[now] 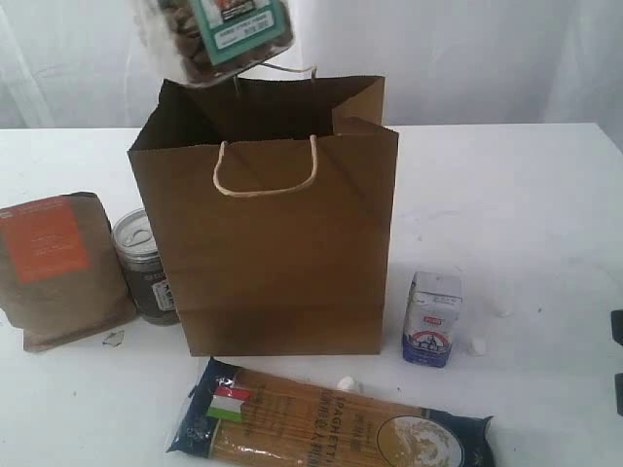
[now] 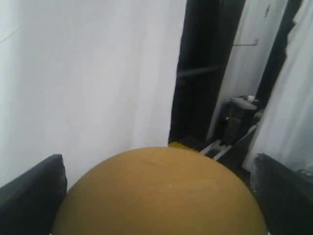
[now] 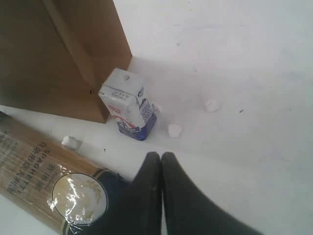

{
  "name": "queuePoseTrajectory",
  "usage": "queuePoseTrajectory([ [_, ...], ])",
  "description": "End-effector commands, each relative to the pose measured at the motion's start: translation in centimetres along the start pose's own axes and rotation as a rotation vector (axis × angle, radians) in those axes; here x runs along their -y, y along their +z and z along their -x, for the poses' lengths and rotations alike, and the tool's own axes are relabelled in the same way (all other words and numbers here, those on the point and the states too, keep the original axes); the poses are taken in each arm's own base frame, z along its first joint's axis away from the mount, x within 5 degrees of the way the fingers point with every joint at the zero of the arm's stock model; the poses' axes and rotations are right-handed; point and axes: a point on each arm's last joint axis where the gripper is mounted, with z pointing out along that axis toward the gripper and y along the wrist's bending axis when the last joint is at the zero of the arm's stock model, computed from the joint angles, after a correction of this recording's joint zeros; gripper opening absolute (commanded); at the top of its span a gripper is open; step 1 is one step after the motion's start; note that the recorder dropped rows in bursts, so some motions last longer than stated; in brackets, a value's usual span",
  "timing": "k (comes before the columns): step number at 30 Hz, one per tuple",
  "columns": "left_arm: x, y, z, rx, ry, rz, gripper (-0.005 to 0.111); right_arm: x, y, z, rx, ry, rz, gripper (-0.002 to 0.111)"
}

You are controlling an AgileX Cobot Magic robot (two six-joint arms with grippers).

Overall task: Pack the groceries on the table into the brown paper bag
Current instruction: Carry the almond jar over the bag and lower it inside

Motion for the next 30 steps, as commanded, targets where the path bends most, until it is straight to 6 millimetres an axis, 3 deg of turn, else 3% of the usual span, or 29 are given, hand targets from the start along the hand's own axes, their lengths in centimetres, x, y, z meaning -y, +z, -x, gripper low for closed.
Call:
queuePoseTrajectory([
  [1,0.4,1.0,0.4,0.115,-0.06,-0.162,0.0,0.0,0.1,-0.1,-0.01,0.009,-0.001,0.0],
  [5,-0.1,1.8,-0.8,0.081,-0.034,-0.208,0.0,0.0,0.1,-0.1,-0.01,0.009,-0.001,0.0],
  [9,-1.2,3.0,-2.8,0.006,0.105,-0.221,0.0,0.0,0.1,-0.1,-0.01,0.009,-0.001,0.0],
  [18,-1.9,4.3,-5.4,-0.059,0.056,-0.355,0.0,0.0,0.1,-0.1,-0.011,0.007,-0.002,0.0],
  [25,-2.6,4.8,-5.9,-0.066,0.056,-0.321,0.0,0.0,0.1,-0.1,-0.011,0.007,-0.002,0.0],
  [28,-2.5,4.7,-4.5,0.092,0.107,-0.321,0.0,0.0,0.1,-0.1,-0.011,0.007,-0.002,0.0],
  [30,-2.1,4.5,-4.2,0.099,0.114,-0.345,0.0,0.1,0.1,-0.1,-0.011,0.006,-0.004,0.0],
])
